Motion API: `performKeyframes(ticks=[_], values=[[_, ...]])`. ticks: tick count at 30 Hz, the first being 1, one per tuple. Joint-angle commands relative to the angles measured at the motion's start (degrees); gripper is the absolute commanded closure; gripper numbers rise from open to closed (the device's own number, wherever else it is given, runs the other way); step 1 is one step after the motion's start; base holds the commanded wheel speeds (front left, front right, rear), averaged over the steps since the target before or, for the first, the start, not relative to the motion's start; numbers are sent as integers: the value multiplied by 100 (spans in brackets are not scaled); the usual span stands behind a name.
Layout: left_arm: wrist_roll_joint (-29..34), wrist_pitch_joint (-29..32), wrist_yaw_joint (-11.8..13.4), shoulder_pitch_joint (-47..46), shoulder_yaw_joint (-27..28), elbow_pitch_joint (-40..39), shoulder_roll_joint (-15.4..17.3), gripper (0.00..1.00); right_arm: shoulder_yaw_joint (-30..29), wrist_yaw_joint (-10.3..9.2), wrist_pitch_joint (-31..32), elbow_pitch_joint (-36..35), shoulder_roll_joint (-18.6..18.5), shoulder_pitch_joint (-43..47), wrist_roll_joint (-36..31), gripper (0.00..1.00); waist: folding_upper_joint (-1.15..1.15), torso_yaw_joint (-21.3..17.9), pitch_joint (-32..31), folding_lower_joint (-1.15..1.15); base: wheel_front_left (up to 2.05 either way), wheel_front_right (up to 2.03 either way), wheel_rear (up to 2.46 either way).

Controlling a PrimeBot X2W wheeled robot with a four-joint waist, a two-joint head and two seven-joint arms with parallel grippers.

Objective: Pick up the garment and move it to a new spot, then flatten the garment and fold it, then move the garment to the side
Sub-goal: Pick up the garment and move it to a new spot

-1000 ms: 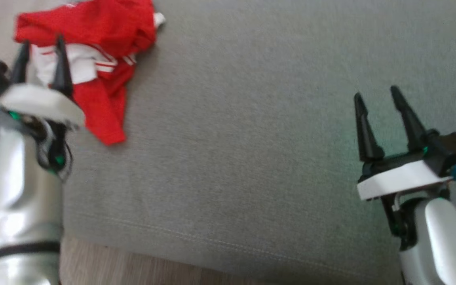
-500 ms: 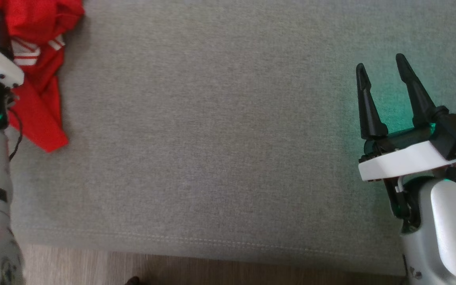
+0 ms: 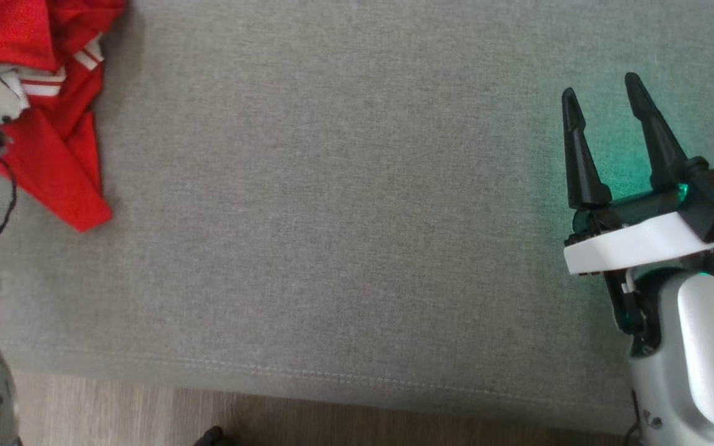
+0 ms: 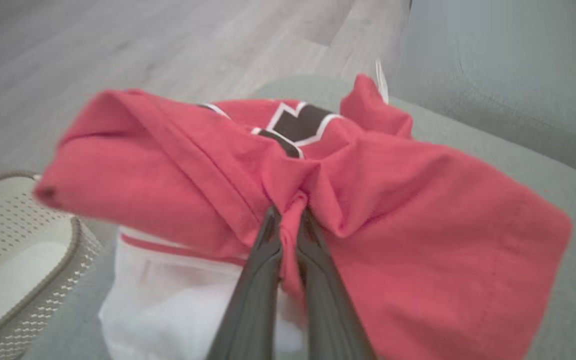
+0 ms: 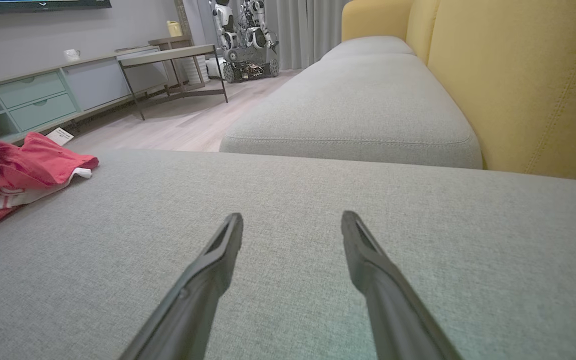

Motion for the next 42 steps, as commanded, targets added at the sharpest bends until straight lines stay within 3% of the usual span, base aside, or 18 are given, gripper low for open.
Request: performKeyframes(ticks=[1, 11, 15, 24, 34, 38, 42], values=[[60, -294, 9, -223, 33, -205, 461, 100, 118, -4, -13, -159, 53, -29, -12, 0, 0, 64, -97, 0, 0, 0, 0], [145, -1117, 88, -184, -41, -575, 581, 100, 99, -4, -203, 33, 81, 93, 12, 0, 0, 30, -752, 0, 0, 0, 0], [205, -1275, 92, 103, -92, -1127, 569, 100, 90, -4, -241, 112, 95, 249, 75, 0, 0, -10, -1167, 0, 0, 0, 0], [285, -1291, 286, 1729, -156, -3583, 306, 100, 46, -4, -258, 96, 115, 697, 261, 0, 0, -141, -2004, 0, 0, 0, 0], [265, -167, 858, 4418, -306, -7120, -66, 100, 4, -4, -193, -110, 121, 1172, 500, 0, 0, -618, -2429, 0, 0, 0, 0], [254, 82, 973, 5056, -554, -7788, -306, 100, -23, -4, -162, -133, 122, 1255, 560, 0, 0, -881, -2448, 0, 0, 0, 0], [269, 146, 936, 5214, -975, -7941, -569, 100, -36, -4, -137, -190, 122, 1284, 612, 0, 0, -1175, -2340, 0, 0, 0, 0]])
